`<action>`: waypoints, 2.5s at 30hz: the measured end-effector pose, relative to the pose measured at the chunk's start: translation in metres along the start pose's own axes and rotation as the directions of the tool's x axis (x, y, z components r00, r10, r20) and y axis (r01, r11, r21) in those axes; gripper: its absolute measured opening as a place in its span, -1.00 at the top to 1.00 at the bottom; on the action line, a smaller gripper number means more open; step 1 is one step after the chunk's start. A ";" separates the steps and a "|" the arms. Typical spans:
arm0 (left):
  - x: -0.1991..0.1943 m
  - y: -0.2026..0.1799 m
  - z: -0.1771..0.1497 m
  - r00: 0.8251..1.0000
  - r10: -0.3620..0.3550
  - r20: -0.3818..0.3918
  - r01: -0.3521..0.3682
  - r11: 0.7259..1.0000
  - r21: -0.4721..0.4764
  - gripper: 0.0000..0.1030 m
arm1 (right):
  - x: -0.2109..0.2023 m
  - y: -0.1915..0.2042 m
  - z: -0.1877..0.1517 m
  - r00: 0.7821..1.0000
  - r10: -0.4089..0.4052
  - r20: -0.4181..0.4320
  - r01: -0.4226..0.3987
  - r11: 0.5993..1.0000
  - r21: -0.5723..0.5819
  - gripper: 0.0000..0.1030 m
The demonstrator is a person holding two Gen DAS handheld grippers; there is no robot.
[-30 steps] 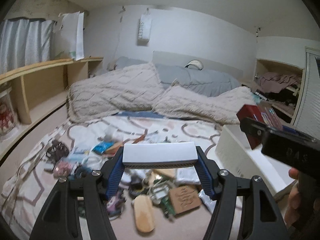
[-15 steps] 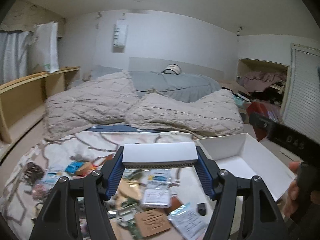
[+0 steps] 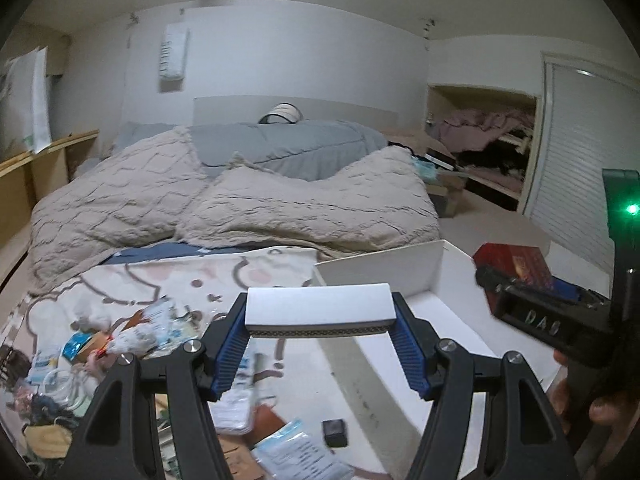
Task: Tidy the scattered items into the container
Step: 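Lift the white box and red pack and carry both over the shoe box, then open both grippers to drop the white box and red pack inside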
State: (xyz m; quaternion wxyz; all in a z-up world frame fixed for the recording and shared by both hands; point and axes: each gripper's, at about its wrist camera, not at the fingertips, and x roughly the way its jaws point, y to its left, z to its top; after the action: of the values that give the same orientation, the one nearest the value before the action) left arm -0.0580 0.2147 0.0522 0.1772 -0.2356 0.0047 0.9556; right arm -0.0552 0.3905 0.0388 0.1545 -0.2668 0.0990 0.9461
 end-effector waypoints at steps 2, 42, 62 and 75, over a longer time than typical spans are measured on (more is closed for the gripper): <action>0.007 -0.011 0.002 1.000 -0.018 -0.002 0.018 1.000 0.018 -0.29 | 0.004 -0.003 -0.003 1.000 -0.012 -0.015 0.012 1.000 -0.004 -0.76; 0.161 -0.100 -0.006 0.892 -0.089 -0.444 0.180 0.970 0.166 -0.28 | 0.060 -0.047 -0.049 0.940 -0.113 -0.322 0.077 0.989 -0.123 -0.77; 0.182 -0.109 -0.023 0.795 -0.109 -0.597 0.257 0.951 0.169 -0.28 | 0.067 -0.039 -0.062 0.913 -0.123 -0.389 0.057 0.983 -0.177 -0.77; 0.183 -0.106 -0.024 0.792 -0.101 -0.602 0.240 0.959 0.154 -0.28 | 0.063 -0.034 -0.066 0.912 -0.140 -0.386 0.058 0.974 -0.218 -0.78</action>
State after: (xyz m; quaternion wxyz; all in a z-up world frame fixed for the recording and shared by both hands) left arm -0.1627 0.3738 -0.0437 0.2781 -0.4976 0.1445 0.8088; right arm -0.0628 0.4197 -0.0536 0.1512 -0.4728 0.0184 0.8679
